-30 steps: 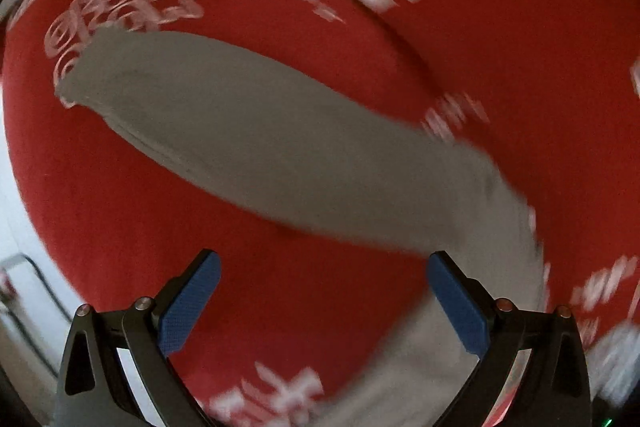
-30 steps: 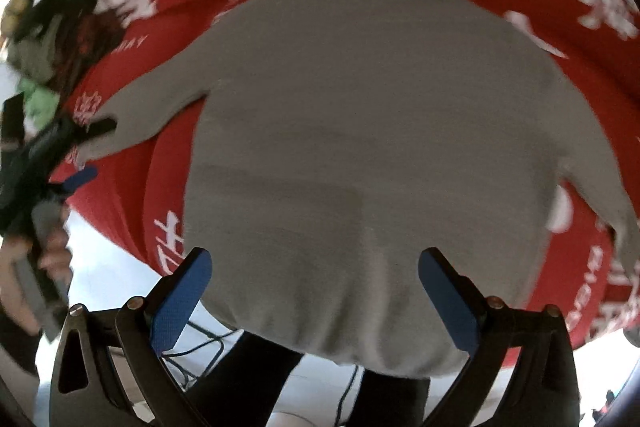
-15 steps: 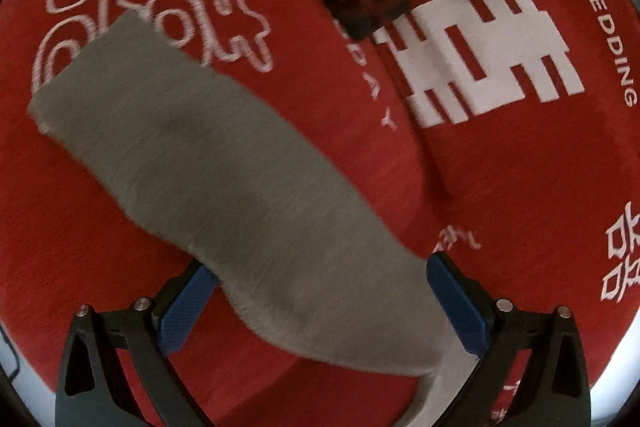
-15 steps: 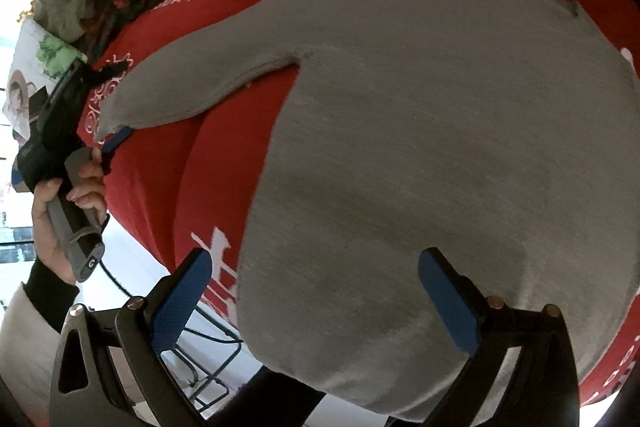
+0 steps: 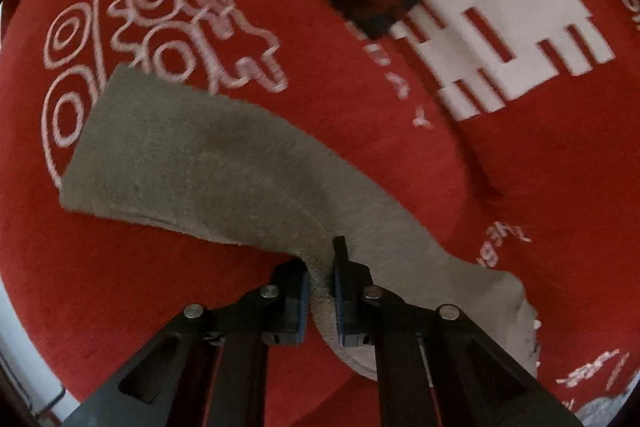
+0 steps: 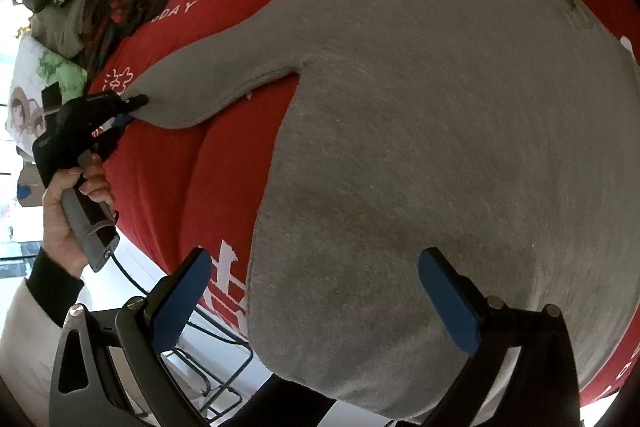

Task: Fold small clothes
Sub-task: 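Fold the held sweater side and sleeve over the body with the left gripper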

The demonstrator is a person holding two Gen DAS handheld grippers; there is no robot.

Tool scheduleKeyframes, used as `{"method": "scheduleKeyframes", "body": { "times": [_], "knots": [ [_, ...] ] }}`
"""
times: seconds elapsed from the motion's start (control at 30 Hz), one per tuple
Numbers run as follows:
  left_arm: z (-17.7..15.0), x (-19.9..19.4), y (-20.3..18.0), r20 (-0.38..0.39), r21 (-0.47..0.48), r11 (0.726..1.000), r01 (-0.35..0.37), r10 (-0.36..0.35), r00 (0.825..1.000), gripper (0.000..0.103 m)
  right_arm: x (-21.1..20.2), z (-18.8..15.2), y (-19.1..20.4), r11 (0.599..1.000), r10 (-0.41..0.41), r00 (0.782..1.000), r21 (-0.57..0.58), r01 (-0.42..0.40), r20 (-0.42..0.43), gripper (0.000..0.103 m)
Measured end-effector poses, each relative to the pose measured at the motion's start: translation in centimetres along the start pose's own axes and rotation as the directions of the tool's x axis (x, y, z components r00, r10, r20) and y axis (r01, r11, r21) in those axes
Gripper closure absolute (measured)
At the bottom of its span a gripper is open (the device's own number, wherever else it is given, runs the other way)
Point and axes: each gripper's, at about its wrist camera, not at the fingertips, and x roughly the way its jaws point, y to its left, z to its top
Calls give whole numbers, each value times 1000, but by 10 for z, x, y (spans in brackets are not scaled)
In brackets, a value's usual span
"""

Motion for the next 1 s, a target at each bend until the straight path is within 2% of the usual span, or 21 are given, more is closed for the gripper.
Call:
{"method": "scheduleKeyframes", "body": {
  "times": [0.13, 0.23, 0.3, 0.37, 0.47, 0.53, 0.63, 0.7, 0.77, 0.8, 0.87, 0.93, 0.97, 1.0],
  "knots": [
    [-7, -23, -36, 25, 120, 987, 104, -107, 994, 92, -3, -6, -15, 999, 2, 1000, 34, -3, 10, 0],
    [-18, -38, -84, 4, 236, 952, 197, -204, 979, 92, -10, -8, -27, 998, -1, 1000, 56, -1, 30, 0],
    [-29, -48, -122, -30, 304, 911, 280, -284, 958, 92, -17, -9, -38, 997, -3, 999, 76, -1, 49, 0],
    [-46, -56, -166, -72, 387, 853, 351, -351, 933, 92, -29, -10, -52, 995, -7, 997, 102, -2, 79, 0],
    [-81, -58, -234, -183, 471, 750, 463, -431, 884, 92, -46, -13, -75, 989, -19, 991, 145, 0, 130, 0],
    [-115, -47, -277, -264, 518, 686, 511, -440, 858, 92, -58, -15, -96, 982, -36, 985, 187, 5, 166, 0],
    [-170, -18, -325, -384, 554, 618, 559, -406, 829, 92, -75, -21, -130, 965, -72, 976, 260, 16, 206, 0],
    [-202, 4, -344, -434, 584, 591, 556, -351, 830, 92, -84, -28, -158, 948, -100, 969, 316, 25, 224, 0],
    [-236, 32, -354, -469, 627, 575, 525, -259, 845, 92, -89, -34, -180, 934, -124, 966, 357, 36, 227, 0],
    [-245, 42, -356, -482, 635, 574, 518, -229, 845, 92, -90, -38, -191, 926, -136, 965, 376, 43, 225, 0],
    [-262, 58, -355, -489, 662, 577, 479, -151, 859, 92, -90, -46, -211, 911, -156, 964, 408, 57, 214, 0],
    [-270, 61, -347, -481, 678, 579, 453, -116, 869, 87, -87, -53, -225, 897, -170, 965, 437, 67, 201, 0],
    [-271, 57, -345, -463, 691, 578, 434, -107, 880, 72, -90, -54, -235, 892, -170, 966, 447, 65, 197, 0],
    [-271, 53, -342, -440, 706, 576, 412, -99, 892, 46, -90, -56, -240, 887, -173, 966, 457, 67, 193, 0]
  ]
}}
